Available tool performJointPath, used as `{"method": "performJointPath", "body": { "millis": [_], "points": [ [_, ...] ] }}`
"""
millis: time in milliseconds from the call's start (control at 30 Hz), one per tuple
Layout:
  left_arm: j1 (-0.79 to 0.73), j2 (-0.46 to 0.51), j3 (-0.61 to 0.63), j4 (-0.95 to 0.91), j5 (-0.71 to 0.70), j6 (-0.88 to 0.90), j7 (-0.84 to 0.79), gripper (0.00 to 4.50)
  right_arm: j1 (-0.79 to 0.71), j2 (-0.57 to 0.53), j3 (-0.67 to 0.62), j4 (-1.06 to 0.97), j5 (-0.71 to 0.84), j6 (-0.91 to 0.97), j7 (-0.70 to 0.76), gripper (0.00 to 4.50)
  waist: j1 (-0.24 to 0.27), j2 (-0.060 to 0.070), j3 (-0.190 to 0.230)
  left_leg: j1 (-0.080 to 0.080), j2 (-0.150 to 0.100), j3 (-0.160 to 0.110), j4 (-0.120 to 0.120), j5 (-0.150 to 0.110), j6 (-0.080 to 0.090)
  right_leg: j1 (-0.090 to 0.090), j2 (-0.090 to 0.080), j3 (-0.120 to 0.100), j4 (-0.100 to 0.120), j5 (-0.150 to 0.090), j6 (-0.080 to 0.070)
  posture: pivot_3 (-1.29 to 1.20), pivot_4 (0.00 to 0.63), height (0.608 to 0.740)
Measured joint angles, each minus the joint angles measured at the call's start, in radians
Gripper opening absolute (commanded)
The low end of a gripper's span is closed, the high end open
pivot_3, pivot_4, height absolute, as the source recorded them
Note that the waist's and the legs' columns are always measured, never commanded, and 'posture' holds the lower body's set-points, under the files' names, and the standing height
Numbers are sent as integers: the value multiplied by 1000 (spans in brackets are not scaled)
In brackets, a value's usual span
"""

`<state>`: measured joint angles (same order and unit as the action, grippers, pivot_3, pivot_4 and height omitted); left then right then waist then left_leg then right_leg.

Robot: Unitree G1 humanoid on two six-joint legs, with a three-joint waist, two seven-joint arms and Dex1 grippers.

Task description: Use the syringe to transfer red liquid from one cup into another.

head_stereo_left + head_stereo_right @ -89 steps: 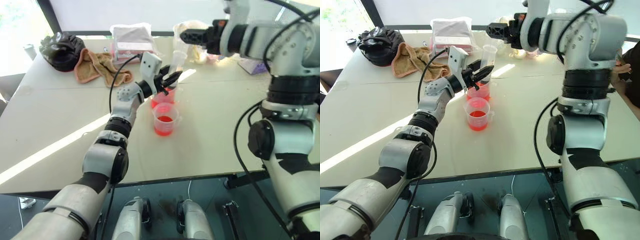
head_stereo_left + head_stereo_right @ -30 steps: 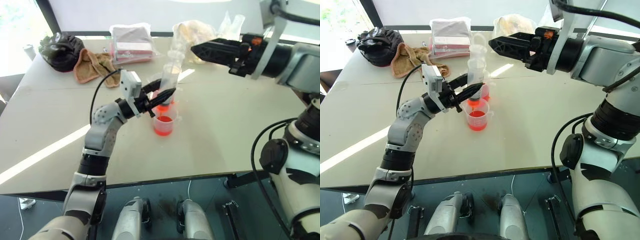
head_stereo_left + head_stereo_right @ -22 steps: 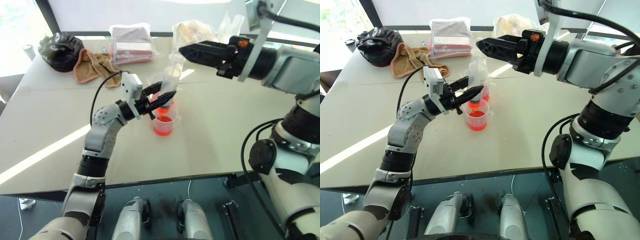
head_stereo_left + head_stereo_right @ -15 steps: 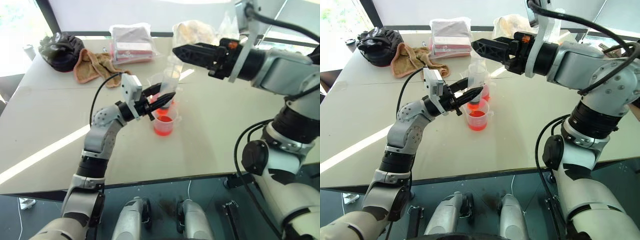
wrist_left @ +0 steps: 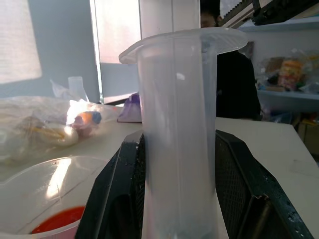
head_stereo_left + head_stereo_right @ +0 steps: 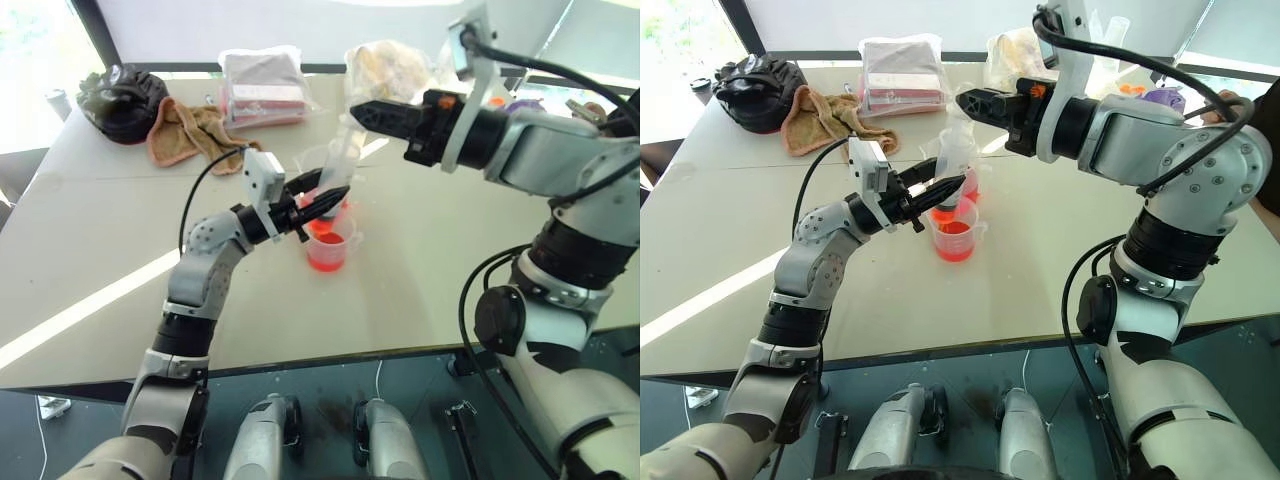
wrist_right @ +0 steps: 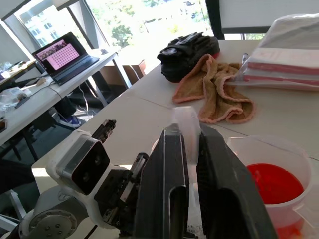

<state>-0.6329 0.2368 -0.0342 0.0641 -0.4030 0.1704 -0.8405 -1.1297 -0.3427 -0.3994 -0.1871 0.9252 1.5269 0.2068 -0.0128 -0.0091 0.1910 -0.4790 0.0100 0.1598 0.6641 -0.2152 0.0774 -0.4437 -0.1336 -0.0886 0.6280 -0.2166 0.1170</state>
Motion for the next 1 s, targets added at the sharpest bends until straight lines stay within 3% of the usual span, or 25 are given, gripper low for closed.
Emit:
{"method": "performJointPath", "body": {
  "millis": [1000],
  "points": [
    [-33, -36, -9, 81, 17, -44, -41, 1369, -14, -77, 100, -28, 19, 57, 41, 60, -2, 0, 0, 0, 0, 0, -1, 0, 0, -1, -1, 0, -1, 0, 0, 0, 150, 740]
  ]
}}
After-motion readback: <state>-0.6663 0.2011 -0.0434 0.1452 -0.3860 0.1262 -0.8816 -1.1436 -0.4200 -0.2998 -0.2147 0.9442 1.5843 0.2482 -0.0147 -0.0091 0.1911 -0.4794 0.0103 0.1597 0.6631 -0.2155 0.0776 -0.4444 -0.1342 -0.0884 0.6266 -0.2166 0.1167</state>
